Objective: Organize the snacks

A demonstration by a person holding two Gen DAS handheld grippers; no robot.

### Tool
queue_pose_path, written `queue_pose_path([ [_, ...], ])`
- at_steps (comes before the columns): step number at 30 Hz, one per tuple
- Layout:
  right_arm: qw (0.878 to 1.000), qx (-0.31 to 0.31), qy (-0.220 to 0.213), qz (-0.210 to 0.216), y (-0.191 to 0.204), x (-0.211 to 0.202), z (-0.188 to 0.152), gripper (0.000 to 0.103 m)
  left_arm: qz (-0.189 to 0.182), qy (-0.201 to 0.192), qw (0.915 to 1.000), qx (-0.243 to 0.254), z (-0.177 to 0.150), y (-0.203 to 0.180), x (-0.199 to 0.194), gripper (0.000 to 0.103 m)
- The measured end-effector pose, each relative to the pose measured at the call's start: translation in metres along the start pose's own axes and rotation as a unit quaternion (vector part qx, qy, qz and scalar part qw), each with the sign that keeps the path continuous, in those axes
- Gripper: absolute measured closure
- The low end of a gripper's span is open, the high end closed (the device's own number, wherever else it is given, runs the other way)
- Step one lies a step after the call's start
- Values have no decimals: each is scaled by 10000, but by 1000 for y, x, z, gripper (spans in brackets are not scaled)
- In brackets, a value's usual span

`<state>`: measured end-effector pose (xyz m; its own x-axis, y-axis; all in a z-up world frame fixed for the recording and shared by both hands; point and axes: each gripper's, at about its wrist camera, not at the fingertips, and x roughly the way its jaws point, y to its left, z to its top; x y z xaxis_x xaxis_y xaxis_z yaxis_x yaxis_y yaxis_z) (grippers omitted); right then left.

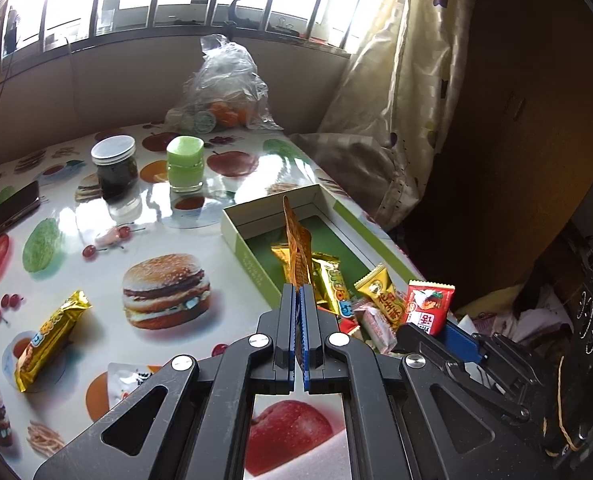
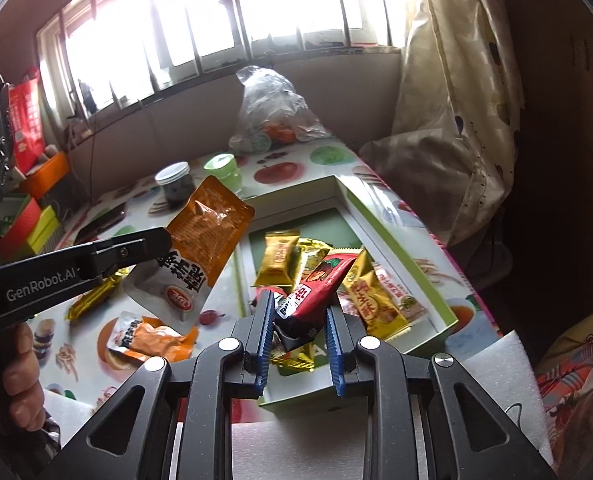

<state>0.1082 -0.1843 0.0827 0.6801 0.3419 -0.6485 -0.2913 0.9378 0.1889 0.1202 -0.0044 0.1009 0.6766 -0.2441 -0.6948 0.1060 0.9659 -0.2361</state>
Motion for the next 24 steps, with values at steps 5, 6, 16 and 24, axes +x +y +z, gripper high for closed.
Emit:
queue_pose_path([
  [5, 9999, 85, 31, -71, -10, 2, -1, 80, -53, 54, 10000, 54, 2, -9, 8, 101],
  [6, 9999, 94, 37, -82, -12, 2, -1, 80, -59, 66, 9999, 56, 3, -10, 9, 101],
  [16, 9995, 205, 116, -205, -26, 6, -5, 80, -179, 168, 9997, 97, 7, -21, 26, 101],
  [24, 9991, 282, 204, -227, -32, 12, -7, 80, -203, 287, 9994, 69, 8, -22, 40, 101],
])
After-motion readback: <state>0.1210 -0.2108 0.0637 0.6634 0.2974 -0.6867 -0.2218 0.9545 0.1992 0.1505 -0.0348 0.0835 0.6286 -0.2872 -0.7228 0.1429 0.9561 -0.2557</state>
